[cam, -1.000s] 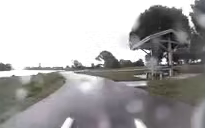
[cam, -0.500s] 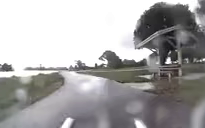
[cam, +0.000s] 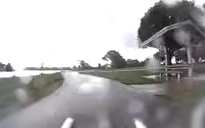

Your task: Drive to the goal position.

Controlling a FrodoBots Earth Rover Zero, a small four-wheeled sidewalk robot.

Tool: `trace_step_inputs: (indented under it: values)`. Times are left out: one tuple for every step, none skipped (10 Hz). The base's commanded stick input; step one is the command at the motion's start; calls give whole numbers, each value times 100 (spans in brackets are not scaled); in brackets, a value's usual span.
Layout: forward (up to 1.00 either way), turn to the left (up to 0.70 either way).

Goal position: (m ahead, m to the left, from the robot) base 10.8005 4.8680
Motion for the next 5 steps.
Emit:
trace_step_inputs:
  values:
    - [100,3]
    - [100,38]
    - [100,40]
    - [100,8]
    - [100,0]
